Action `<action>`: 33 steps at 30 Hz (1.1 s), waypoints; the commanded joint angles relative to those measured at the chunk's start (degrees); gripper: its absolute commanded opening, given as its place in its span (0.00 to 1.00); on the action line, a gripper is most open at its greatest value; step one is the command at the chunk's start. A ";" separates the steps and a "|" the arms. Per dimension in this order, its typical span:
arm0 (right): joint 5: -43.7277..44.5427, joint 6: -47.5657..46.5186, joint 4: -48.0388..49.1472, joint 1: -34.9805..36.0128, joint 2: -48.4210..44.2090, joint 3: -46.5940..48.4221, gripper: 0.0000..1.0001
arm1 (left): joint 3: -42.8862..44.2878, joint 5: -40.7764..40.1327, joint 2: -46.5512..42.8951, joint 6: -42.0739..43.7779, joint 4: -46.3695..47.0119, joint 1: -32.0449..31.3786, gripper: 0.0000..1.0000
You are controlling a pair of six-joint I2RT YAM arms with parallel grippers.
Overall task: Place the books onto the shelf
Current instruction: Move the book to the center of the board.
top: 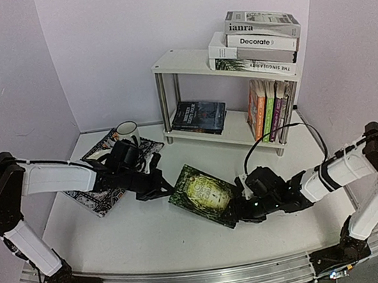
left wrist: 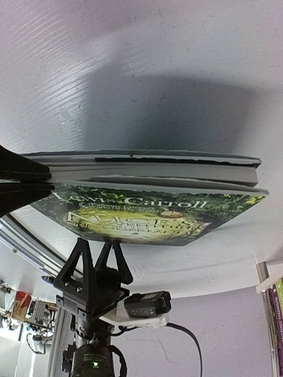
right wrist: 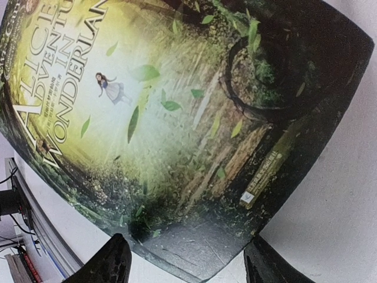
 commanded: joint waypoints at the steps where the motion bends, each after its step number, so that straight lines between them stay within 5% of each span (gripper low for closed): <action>1: 0.47 0.75 -0.74 0.46 0.75 -1.03 0.64 | -3.05 6.96 -5.34 -3.86 6.52 0.96 0.00; 8: -4.15 2.00 6.89 0.67 8.08 3.70 0.62 | -6.82 7.59 -10.33 -4.00 6.98 4.85 0.00; 17: -6.10 0.96 8.70 2.12 23.12 21.01 0.60 | -10.21 6.36 -13.49 2.13 0.49 14.25 0.00; 23: -4.07 0.85 9.25 2.42 32.23 31.86 0.59 | -9.91 4.39 -11.32 7.63 -2.06 24.13 0.00; 33: 0.06 -3.20 3.95 3.61 36.33 40.85 0.61 | -4.44 -2.10 -1.22 12.59 -4.60 27.46 0.00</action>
